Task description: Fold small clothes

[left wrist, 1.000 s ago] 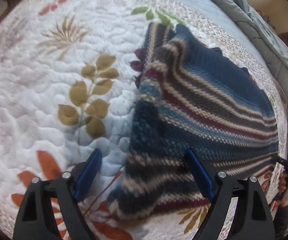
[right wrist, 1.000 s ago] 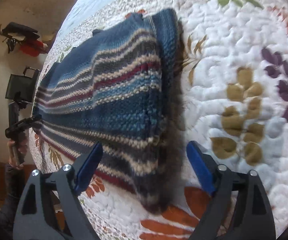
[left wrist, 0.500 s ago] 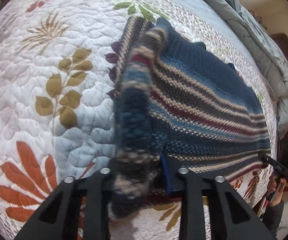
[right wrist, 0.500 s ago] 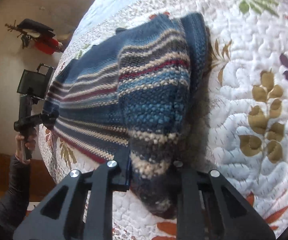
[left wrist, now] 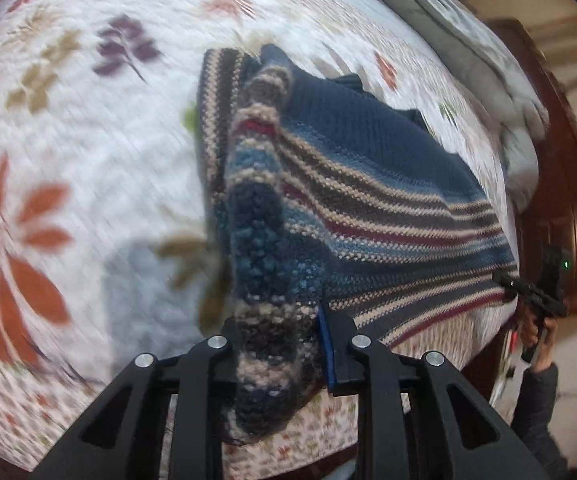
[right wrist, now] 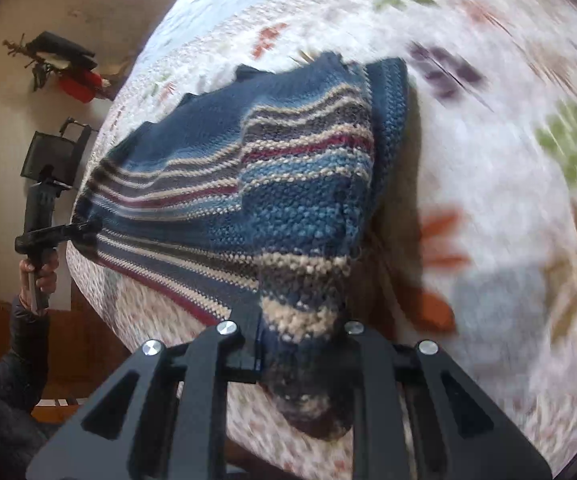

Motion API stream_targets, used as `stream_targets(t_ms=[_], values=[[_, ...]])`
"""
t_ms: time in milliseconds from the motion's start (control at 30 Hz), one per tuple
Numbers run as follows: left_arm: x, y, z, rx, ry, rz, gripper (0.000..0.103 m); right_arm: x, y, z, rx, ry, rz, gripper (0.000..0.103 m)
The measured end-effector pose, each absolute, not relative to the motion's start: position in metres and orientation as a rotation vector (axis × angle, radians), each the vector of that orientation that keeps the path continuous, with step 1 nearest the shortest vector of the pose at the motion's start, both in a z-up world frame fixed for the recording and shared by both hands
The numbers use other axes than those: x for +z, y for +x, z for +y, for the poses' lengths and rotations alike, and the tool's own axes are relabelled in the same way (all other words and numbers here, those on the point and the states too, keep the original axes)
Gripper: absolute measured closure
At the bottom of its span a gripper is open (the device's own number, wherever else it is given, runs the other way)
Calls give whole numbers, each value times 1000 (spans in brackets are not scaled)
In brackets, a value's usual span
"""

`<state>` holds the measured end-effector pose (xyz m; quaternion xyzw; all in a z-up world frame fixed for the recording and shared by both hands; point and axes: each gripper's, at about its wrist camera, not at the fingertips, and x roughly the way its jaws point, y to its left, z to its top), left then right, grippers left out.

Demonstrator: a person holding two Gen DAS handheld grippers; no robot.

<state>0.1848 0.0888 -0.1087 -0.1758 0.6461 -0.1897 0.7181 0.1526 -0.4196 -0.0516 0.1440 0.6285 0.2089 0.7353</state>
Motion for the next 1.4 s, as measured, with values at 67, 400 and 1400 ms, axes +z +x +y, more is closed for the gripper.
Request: stream_targets(t_ms=[67,400,1400], values=[[-116,170,78,-402,-341,1427,78,-62,134,-434,440,331,1403,85],[-147,166,55,-286,-230,1356,65,-113,121,-437,357,371,1367,82],[-119,315,-14,-202,42,1320,30,-77,307,-400,324,167,1318,48]])
